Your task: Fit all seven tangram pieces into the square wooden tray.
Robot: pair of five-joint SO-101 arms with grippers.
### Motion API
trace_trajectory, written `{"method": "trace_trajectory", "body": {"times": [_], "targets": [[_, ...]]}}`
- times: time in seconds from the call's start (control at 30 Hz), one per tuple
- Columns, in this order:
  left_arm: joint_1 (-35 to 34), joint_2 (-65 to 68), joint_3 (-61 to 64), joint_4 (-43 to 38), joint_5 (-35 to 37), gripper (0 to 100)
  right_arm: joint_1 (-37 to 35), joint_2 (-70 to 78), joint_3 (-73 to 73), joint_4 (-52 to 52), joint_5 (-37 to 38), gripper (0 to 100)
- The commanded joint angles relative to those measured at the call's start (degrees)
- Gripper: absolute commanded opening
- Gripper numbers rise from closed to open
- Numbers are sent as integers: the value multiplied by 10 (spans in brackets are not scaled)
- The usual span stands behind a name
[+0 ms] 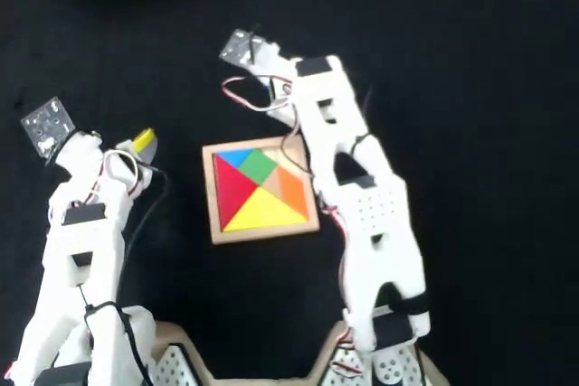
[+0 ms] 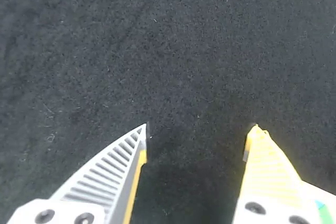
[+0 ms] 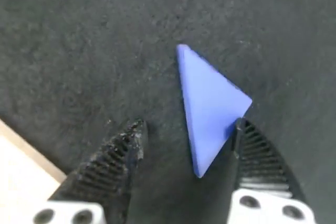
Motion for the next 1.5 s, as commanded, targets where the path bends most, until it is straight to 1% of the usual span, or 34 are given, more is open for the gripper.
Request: {"method": "trace_trajectory", "body": {"times": [0.0, 0.13, 0.2, 0.27, 0.33, 0.53, 0.7, 0.83, 0.93, 1.0, 1.23, 1.33, 1.4, 1.47], "targets": [[7, -11, -7, -14, -3, 292, 8, 28, -49, -8, 27, 269], [7, -10, -5, -25, -3, 292, 14, 70, -89, -1, 39, 268], [7, -10, 4, -42, -3, 292, 14, 81, -108, 28, 43, 268], [7, -10, 7, -47, -3, 292, 15, 87, -127, 64, 65, 268], [7, -10, 7, -47, -3, 292, 25, 87, -145, 98, 94, 248], [7, -11, 7, -47, -3, 292, 80, 87, -185, 236, 206, 91], [7, -11, 7, -47, -3, 292, 122, 85, -235, 402, 310, 78], [7, -11, 7, -47, -3, 292, 163, 67, -251, 403, 320, 78], [7, -11, 6, -46, -3, 292, 172, 29, -253, 403, 316, 78], [8, -11, 5, -46, -3, 292, 160, 6, -251, 401, 295, 78], [8, -11, 5, -46, -3, 292, 58, -5, -253, 317, 115, 79], [8, -11, 6, -46, -3, 292, 16, -7, -255, 278, 8, 74], [8, -11, 6, -46, -3, 292, -11, -8, -278, 272, -66, 74], [8, -11, 7, -46, -3, 292, -38, -5, -304, 269, -124, 74]]}}
